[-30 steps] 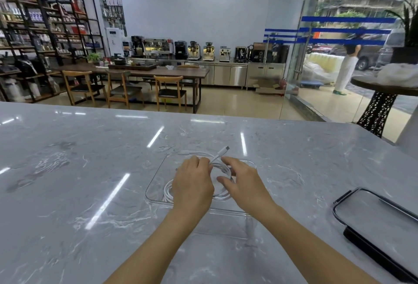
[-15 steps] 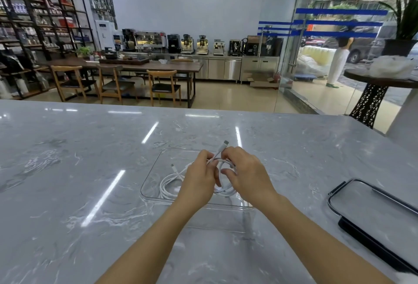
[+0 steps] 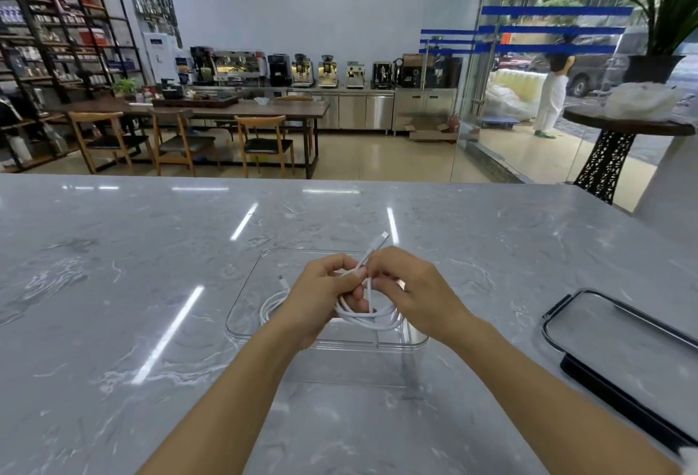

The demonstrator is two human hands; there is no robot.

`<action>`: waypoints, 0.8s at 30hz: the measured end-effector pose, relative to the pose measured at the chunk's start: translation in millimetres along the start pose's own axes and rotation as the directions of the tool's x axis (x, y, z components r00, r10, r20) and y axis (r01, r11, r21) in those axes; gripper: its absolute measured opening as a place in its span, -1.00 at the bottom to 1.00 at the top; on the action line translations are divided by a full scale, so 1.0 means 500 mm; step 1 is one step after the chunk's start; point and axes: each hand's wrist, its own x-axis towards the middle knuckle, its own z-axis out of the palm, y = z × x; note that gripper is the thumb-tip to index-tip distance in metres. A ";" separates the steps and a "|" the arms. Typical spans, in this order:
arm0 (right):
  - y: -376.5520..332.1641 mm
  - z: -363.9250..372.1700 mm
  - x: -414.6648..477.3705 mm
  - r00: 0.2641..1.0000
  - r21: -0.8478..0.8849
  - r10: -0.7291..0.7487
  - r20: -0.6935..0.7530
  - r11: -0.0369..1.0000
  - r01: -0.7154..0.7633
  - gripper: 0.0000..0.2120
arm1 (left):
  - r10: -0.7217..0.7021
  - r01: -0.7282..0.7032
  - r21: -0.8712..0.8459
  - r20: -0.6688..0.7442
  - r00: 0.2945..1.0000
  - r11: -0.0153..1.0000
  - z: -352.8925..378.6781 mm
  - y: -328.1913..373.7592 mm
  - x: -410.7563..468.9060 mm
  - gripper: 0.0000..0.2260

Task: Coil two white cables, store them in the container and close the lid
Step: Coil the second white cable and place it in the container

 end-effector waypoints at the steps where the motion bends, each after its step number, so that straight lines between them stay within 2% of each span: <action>1: -0.007 0.000 -0.002 0.994 0.094 0.108 -0.018 0.990 -0.106 -0.89 | -0.016 0.016 -0.005 0.003 1.000 1.000 0.000 0.001 0.001 -0.90; 3: -0.019 0.005 -0.003 0.955 0.231 0.291 -0.063 0.935 -0.270 -0.81 | -0.021 0.022 0.036 -0.017 1.000 0.999 0.002 -0.001 0.005 -0.88; 6: -0.032 0.009 -0.001 0.871 0.405 0.479 -0.110 0.822 -0.401 -0.79 | 0.032 -0.023 0.169 -0.047 0.998 0.985 0.010 -0.002 0.003 -0.86; 8: -0.038 0.004 0.001 0.842 0.473 0.530 -0.096 0.769 -0.430 -0.76 | 0.073 -0.061 0.237 -0.041 0.996 0.970 0.016 -0.003 0.000 -0.88; 10: -0.035 0.000 0.002 0.853 0.425 0.520 -0.051 0.784 -0.452 -0.50 | 0.106 -0.090 0.302 -0.037 0.994 0.949 0.018 -0.004 -0.003 -0.88; 11: -0.034 -0.001 0.002 0.859 0.391 0.510 -0.033 0.798 -0.459 -0.45 | 0.114 -0.098 0.335 -0.029 0.993 0.937 0.019 -0.005 -0.003 -0.87; 16: -0.035 -0.001 0.001 0.844 0.326 0.536 -0.028 0.803 -0.499 -0.83 | 0.104 -0.101 0.412 0.015 0.995 0.905 0.026 -0.009 -0.004 -0.87; 18: -0.036 -0.001 0.003 0.836 0.322 0.548 -0.030 0.797 -0.511 -0.88 | 0.096 -0.086 0.409 -0.004 0.995 0.909 0.023 -0.016 -0.003 -0.74; 20: -0.034 -0.002 0.002 0.830 0.308 0.557 -0.012 0.792 -0.527 -0.89 | 0.191 -0.148 0.422 -0.062 0.980 0.895 0.017 -0.022 -0.003 -0.68; 21: -0.032 -0.004 0.000 0.830 0.290 0.558 0.010 0.793 -0.536 -0.89 | 0.332 -0.269 0.469 -0.054 0.942 0.841 0.014 -0.026 -0.003 -0.71; 22: -0.030 -0.004 -0.002 0.829 0.272 0.558 0.042 0.792 -0.546 -0.91 | 0.517 -0.432 0.571 0.015 0.856 0.698 0.010 -0.031 0.000 -0.78; 23: -0.028 -0.003 -0.005 0.824 0.270 0.561 0.076 0.784 -0.559 -0.92 | 0.658 -0.565 0.665 0.144 0.739 0.489 0.002 -0.038 0.004 -0.86; 24: -0.028 -0.001 -0.008 0.817 0.292 0.567 0.105 0.768 -0.571 -0.92 | 0.729 -0.649 0.697 0.268 0.630 0.305 -0.009 -0.050 0.012 -0.90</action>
